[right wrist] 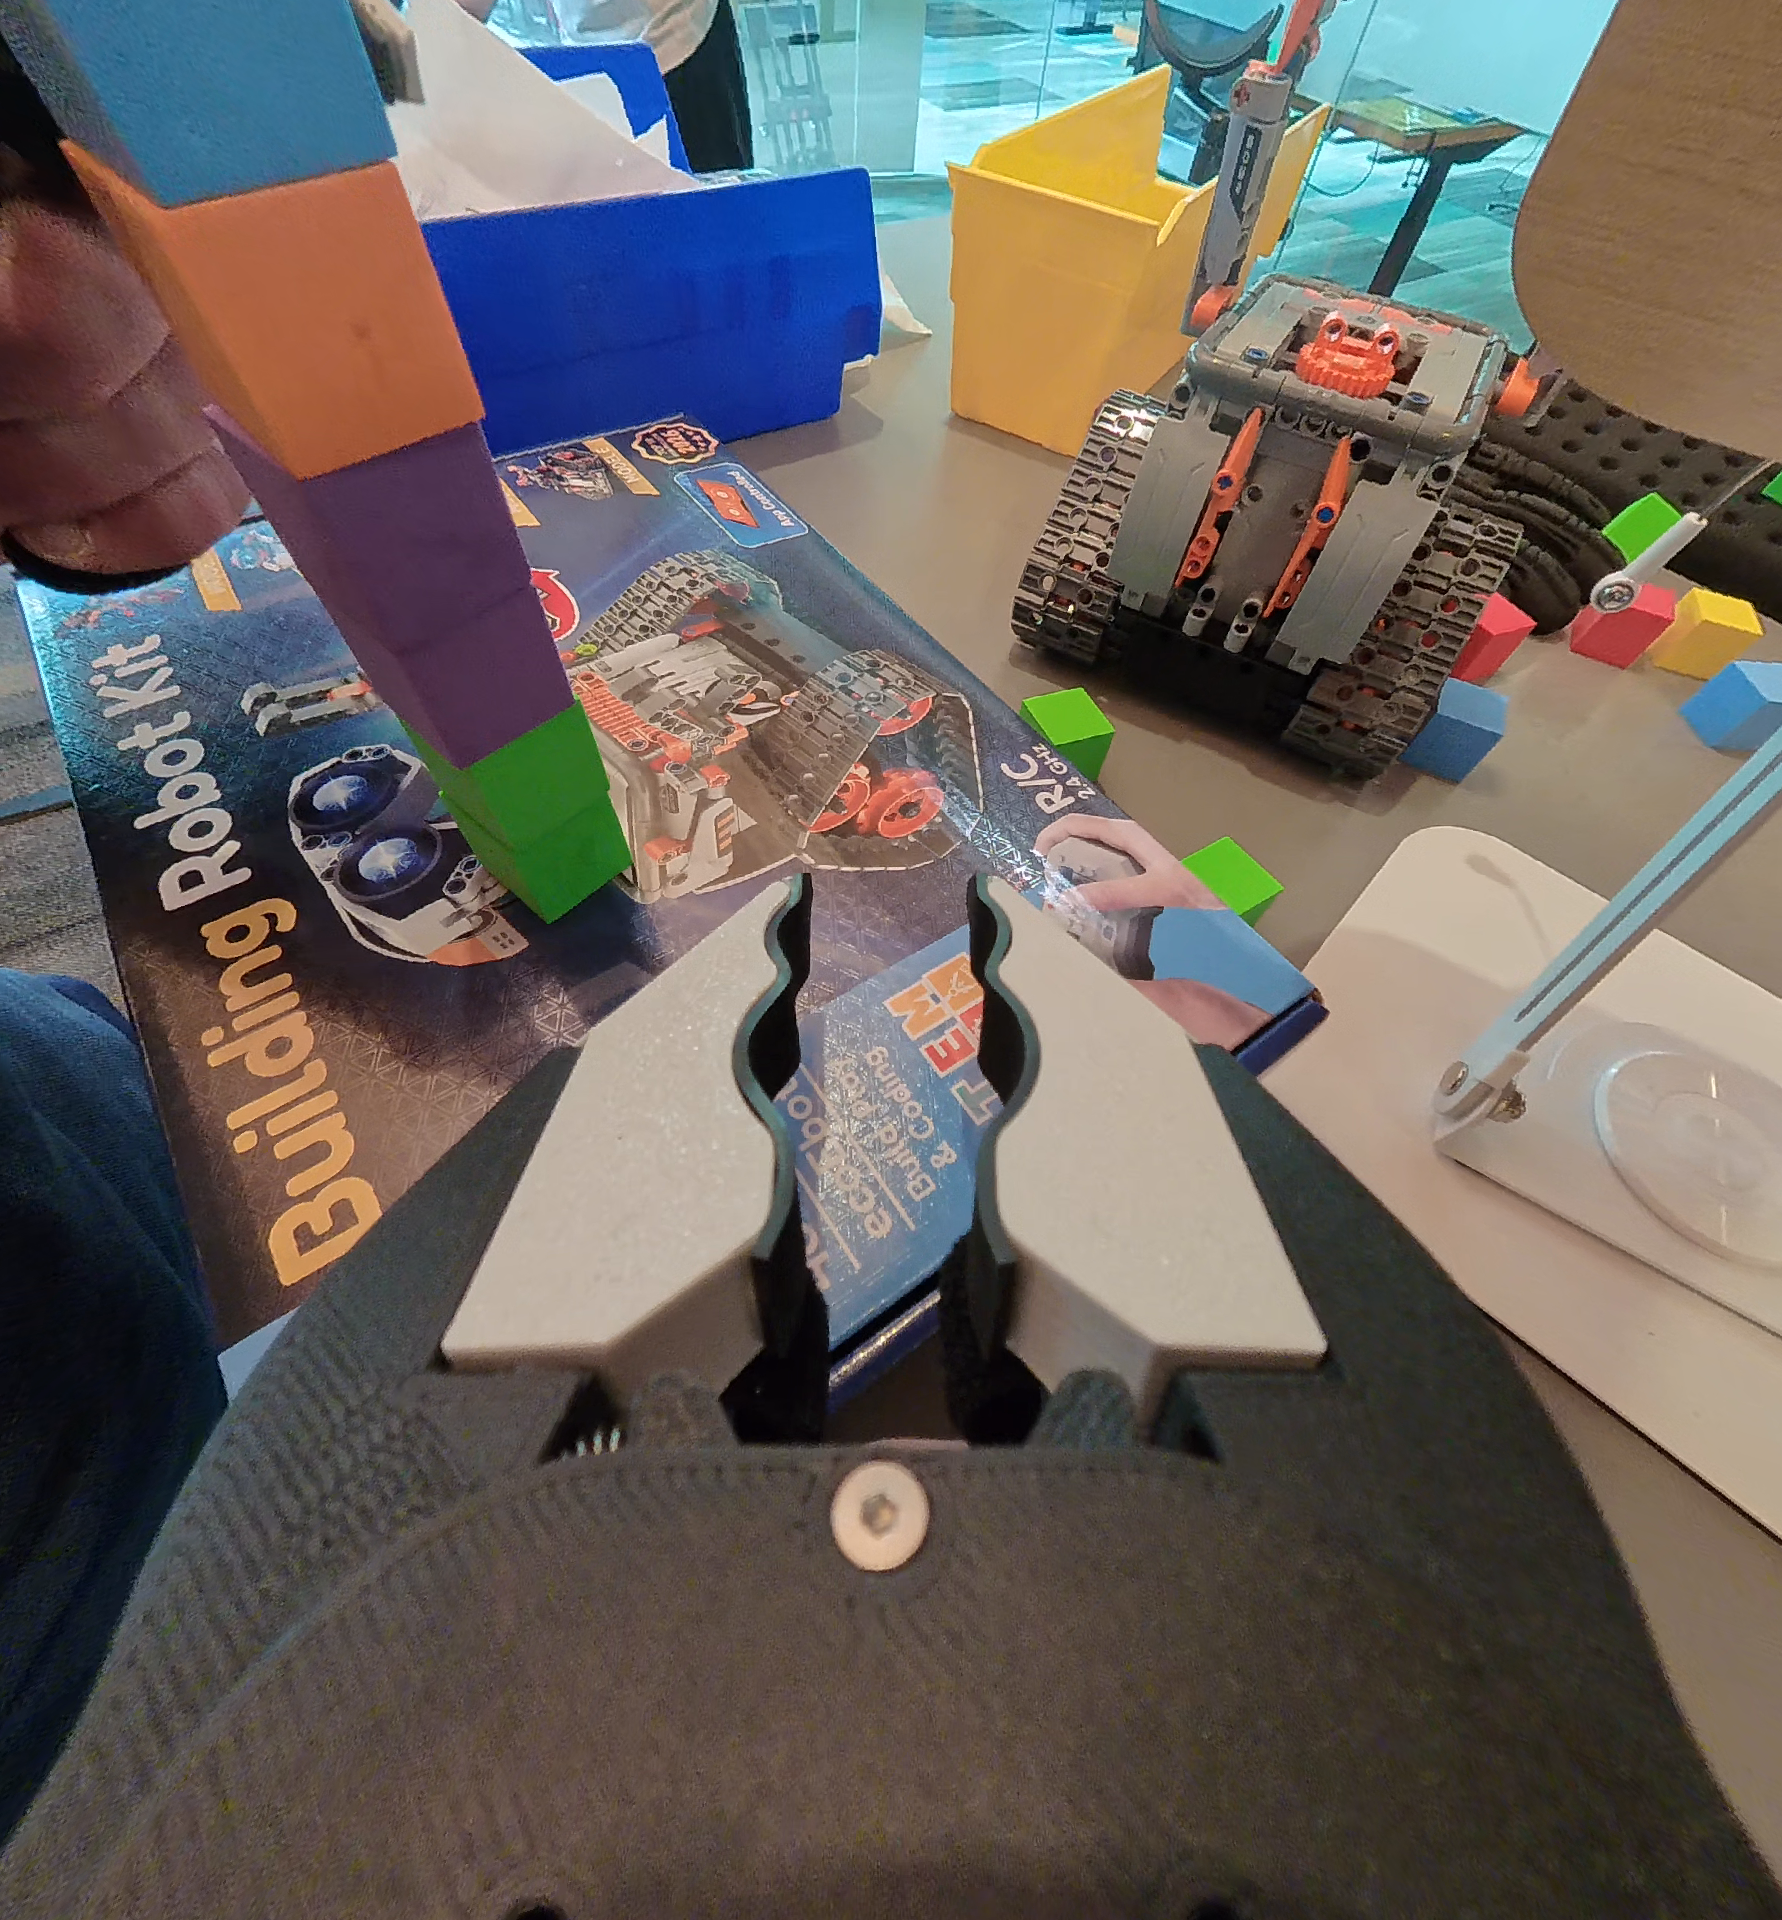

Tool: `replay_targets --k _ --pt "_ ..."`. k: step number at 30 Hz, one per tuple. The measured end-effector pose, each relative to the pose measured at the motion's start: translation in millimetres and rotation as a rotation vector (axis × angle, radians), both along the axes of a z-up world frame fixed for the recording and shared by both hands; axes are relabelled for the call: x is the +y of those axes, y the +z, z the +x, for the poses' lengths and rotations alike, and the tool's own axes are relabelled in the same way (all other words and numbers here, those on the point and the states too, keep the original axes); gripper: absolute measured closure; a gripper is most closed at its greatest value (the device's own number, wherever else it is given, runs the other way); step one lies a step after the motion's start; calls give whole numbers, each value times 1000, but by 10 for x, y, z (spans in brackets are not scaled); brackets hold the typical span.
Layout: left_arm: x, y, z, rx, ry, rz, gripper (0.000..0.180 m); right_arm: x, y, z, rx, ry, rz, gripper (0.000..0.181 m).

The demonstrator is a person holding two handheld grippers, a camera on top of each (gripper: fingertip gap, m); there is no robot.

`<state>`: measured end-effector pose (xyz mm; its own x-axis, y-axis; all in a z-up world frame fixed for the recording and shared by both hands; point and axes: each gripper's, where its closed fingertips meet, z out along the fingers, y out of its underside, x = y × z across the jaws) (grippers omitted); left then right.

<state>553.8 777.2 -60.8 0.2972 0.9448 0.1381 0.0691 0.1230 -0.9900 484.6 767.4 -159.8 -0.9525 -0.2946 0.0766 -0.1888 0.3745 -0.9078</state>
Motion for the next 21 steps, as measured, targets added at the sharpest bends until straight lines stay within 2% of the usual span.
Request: replay_targets --k 3,6,11,16,21 --pt "-21 56 56 11 -2 2 134 8 31 -5 -8 0 -9 151" --pt "-110 172 187 44 19 -19 130 10 122 -60 -14 -12 -29 151" --pt "-413 171 376 44 106 -41 130 -216 237 -122 81 2 16 149" --pt "-523 -53 465 -1 142 -1 132 -681 129 -106 284 59 193 145" --pt "-539 -182 521 -15 158 20 133 -1103 -176 -138 366 113 395 143"
